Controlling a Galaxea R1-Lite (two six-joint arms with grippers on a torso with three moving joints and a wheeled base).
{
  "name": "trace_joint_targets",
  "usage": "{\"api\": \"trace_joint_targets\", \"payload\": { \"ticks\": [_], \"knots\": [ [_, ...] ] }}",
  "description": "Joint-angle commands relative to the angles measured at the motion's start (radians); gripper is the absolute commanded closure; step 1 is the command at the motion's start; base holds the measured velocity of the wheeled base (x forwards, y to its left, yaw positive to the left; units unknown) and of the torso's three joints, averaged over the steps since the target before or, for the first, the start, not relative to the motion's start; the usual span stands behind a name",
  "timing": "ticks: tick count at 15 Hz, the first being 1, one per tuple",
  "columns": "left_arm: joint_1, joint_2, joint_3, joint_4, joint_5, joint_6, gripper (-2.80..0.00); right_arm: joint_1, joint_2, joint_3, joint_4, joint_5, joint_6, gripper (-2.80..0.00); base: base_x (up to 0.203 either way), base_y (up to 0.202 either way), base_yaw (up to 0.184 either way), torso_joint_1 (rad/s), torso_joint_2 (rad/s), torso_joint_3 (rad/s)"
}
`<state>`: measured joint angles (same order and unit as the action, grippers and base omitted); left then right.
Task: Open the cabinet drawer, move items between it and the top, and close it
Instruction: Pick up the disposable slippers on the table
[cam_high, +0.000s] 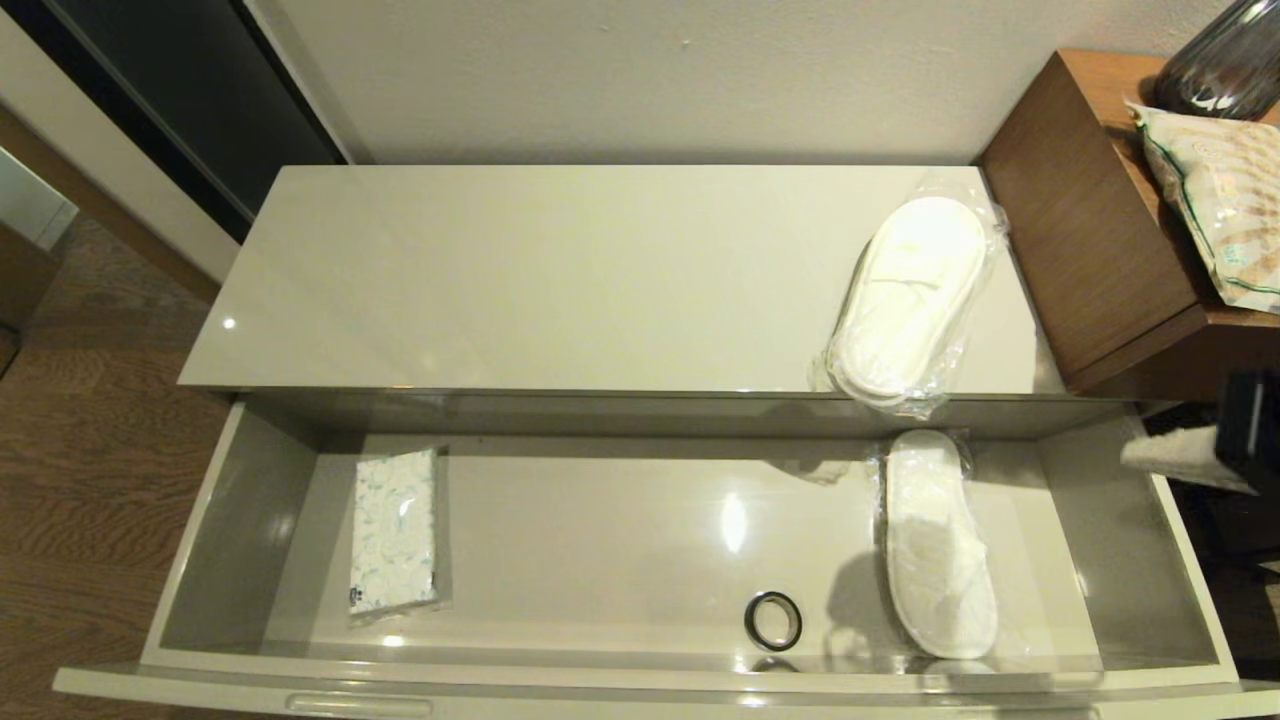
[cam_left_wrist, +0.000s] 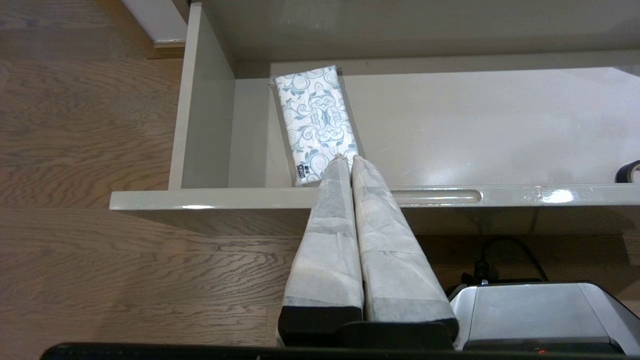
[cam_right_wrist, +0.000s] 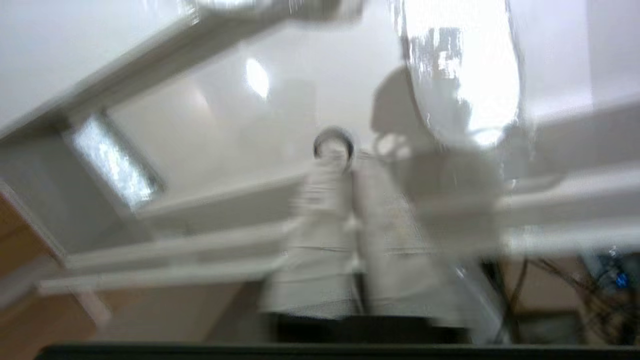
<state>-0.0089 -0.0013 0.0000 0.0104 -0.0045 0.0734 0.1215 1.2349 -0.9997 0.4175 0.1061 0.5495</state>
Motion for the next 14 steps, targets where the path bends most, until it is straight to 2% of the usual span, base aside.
{"api": "trace_joint_targets", "payload": {
  "ticks": [1,5,8,11,14],
  "knots": [
    [0.001,0.001,0.0,0.0,0.0,0.0,0.0,0.005,0.199,-0.069,-0.072,-0.043,0.003,-2.8,0.0,0.0,0.0,0.0,0.0,0.0],
    [0.0,0.001,0.0,0.0,0.0,0.0,0.0,0.06,0.37,-0.133,-0.337,-0.121,0.001,-2.8,0.0,0.0,0.0,0.0,0.0,0.0],
    [0.001,0.001,0.0,0.0,0.0,0.0,0.0,0.09,0.447,-0.212,-0.402,-0.216,0.001,-2.8,0.0,0.0,0.0,0.0,0.0,0.0],
    [0.0,0.001,0.0,0.0,0.0,0.0,0.0,0.115,0.52,-0.222,-0.512,-0.304,-0.004,-2.8,0.0,0.0,0.0,0.0,0.0,0.0],
    [0.0,0.001,0.001,0.0,0.0,0.0,0.0,0.131,0.606,-0.232,-0.568,-0.33,-0.007,-2.8,0.0,0.0,0.0,0.0,0.0,0.0]
  ]
}}
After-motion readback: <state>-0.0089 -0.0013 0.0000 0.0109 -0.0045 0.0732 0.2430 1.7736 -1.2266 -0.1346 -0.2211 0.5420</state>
